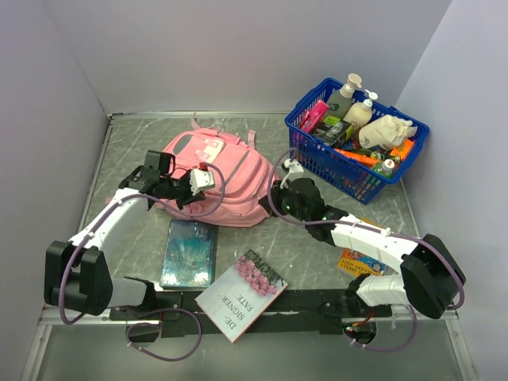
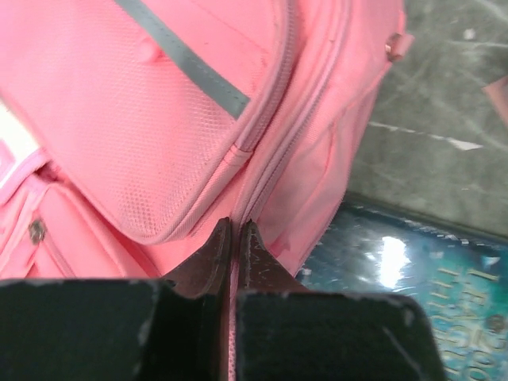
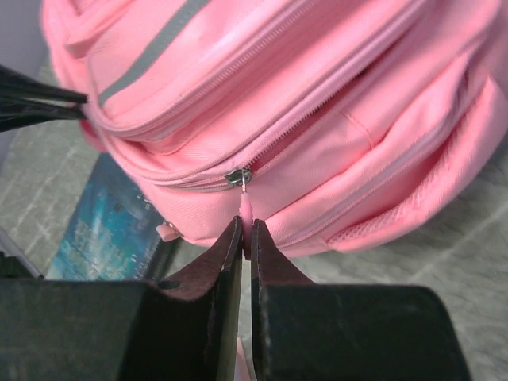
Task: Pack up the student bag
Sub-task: Zip the student bag at the center of the board.
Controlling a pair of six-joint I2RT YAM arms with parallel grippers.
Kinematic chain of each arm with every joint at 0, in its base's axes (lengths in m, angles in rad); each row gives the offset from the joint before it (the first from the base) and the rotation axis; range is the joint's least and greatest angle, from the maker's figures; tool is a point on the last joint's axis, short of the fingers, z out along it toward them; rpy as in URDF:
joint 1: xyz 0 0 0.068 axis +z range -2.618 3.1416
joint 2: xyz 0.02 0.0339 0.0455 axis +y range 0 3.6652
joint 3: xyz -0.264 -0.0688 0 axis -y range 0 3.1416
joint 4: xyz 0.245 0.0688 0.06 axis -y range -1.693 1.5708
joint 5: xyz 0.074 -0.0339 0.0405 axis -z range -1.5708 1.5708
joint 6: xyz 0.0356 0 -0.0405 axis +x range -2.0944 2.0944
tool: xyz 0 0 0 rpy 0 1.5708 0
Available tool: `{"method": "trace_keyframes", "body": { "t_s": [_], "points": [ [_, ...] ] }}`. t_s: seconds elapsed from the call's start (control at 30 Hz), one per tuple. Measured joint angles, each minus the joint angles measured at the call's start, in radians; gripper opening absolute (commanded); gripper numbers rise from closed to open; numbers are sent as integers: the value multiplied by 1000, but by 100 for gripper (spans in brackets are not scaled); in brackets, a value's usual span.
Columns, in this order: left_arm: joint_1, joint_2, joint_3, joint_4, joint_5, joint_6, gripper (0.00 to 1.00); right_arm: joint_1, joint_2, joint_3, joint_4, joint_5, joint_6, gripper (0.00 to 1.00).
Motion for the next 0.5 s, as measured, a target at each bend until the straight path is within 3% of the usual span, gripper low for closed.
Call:
{"method": "trace_keyframes", "body": {
  "t_s": [0.07,0.13,0.23,0.37,0.5],
  "points": [
    [31,7,-5,27,0,2,29,0,13,16,13,-18,-1,0],
    [72,32,7,48,-3,-2,57,0,40,39,32,-32,-3,0],
    [151,124,105,48,-29,-32,76,0,78,57,36,-27,-8,0],
    [187,143,159,51,-28,-57,82,14,111,63,28,-11,-11,0],
    [64,53,156,-2,4,-75,86,25,122,63,30,-14,-11,0]
  ]
}}
